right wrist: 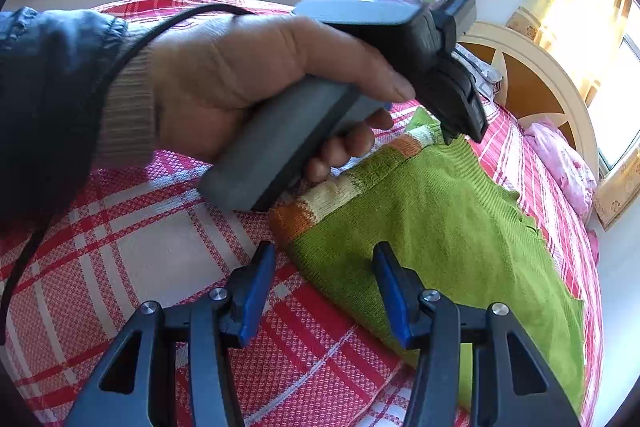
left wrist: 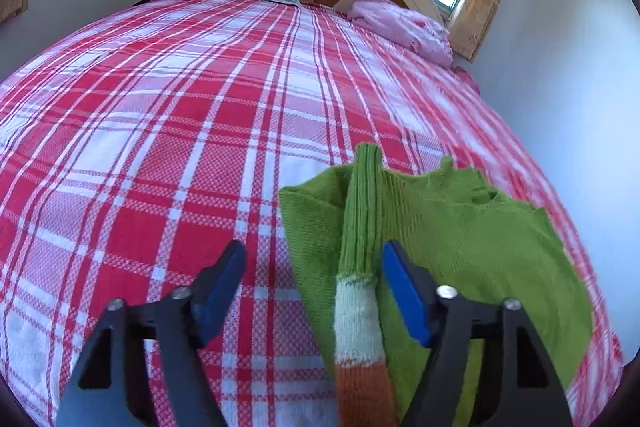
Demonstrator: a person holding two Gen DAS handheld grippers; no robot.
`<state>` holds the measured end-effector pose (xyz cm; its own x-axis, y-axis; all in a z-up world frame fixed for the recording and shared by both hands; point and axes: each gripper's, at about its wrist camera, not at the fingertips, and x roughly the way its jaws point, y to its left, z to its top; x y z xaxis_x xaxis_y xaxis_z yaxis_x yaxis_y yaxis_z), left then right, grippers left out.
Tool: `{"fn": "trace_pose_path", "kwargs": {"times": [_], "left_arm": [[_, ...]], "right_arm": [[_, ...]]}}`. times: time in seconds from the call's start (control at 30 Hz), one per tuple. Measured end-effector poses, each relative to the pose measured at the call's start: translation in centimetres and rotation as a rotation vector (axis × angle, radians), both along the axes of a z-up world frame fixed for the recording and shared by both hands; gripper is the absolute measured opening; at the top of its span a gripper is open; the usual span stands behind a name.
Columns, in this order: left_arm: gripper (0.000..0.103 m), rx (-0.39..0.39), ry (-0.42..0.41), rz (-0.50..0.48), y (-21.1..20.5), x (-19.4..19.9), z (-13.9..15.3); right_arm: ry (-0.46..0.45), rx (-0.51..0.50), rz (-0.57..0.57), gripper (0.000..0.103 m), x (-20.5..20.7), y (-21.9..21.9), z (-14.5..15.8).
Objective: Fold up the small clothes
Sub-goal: 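Move both grippers to the rolled striped edge and close on it, then lift the striped edge with both grippers and fold the sweater over itself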
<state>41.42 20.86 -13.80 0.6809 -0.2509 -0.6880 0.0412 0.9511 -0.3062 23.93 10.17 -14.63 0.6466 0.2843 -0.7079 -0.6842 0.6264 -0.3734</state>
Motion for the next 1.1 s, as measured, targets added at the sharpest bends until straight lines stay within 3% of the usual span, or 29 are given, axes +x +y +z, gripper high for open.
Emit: {"fn": "trace_pose_path", "kwargs": {"times": [0.23,0.37,0.53,0.77,0.97,1.1], "left_arm": [[0.045,-0.001,-0.002,-0.027,-0.4,-0.3,-0.2],[0.045,0.001,0.004,-0.027,-0.4,-0.1,-0.4],[0.037,-0.032,0.010,-0.040,-0.1,0.1,-0.6],[0.018,-0.086,0.002,-0.072,0.0,-0.1,-0.7],[0.014,-0.216,0.010,-0.047,2.1,-0.4,-1.1],[0.018,-0.179,0.020,-0.034,1.5,-0.3,-1.2]], "right_arm": [[-0.029,-0.030,-0.002,0.052,-0.5,0.8,-0.4],[0.023,0.008,-0.013,0.051,-0.1,0.9,0.0],[0.002,-0.019,0.031,0.024,-1.2,1.7,-0.3],[-0.016,-0.023,0.031,0.020,-1.7,1.7,-0.4],[-0.045,-0.050,0.033,0.020,-2.0,1.9,-0.7],[-0.029,-0.037,0.030,0.020,-1.7,1.7,-0.5]]}}
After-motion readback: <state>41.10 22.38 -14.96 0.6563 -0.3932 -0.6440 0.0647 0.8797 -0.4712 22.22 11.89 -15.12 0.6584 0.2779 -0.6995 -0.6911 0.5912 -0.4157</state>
